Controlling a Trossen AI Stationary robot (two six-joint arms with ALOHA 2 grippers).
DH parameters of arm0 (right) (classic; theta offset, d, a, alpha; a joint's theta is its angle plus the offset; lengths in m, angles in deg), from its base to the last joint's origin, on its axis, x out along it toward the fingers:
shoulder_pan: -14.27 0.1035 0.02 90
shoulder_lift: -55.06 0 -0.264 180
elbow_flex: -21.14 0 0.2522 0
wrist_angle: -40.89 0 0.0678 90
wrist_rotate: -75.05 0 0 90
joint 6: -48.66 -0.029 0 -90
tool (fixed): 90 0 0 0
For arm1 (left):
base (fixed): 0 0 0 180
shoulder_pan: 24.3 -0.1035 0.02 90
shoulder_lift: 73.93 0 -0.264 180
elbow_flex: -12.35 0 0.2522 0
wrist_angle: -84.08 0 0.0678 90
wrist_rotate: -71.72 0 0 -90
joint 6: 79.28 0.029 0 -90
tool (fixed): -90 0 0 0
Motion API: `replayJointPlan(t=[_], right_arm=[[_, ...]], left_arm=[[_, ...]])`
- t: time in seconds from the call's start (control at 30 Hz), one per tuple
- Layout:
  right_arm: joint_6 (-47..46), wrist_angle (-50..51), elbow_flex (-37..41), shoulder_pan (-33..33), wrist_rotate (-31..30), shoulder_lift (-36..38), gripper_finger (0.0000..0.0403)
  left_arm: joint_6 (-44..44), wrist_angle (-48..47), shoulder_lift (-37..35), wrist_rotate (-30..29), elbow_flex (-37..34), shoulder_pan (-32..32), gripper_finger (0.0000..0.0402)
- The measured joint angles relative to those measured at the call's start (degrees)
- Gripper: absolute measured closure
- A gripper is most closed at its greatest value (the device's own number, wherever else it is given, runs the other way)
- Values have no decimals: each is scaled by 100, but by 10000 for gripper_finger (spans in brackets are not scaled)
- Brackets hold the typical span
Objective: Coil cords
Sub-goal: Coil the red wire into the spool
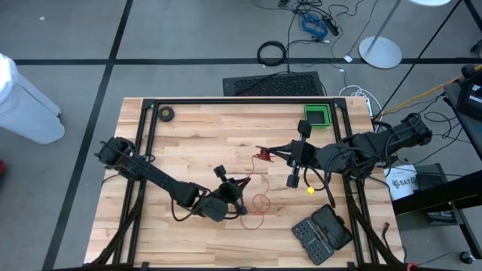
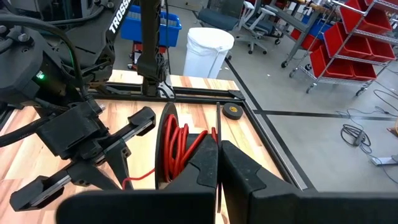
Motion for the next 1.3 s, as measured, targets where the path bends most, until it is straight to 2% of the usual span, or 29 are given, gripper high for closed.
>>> replayJointPlan(t=[0.3, 0.57, 0.73, 0.97, 1.3], right_arm=[[0, 16, 0, 0, 0, 0, 403], [0, 19, 0, 0, 0, 0, 403], [0, 21, 0, 0, 0, 0, 403], [-68, 37, 0, 0, 4, 0, 403], [-588, -47, 0, 2, 171, 2, 403]], left_arm=[[18, 9, 0, 25, 2, 7, 316], [19, -67, 0, 20, 2, 7, 309], [36, -76, 0, 11, 2, 7, 327], [55, -244, 0, -57, 3, 7, 390], [9, -451, 0, -488, 4, -58, 398]])
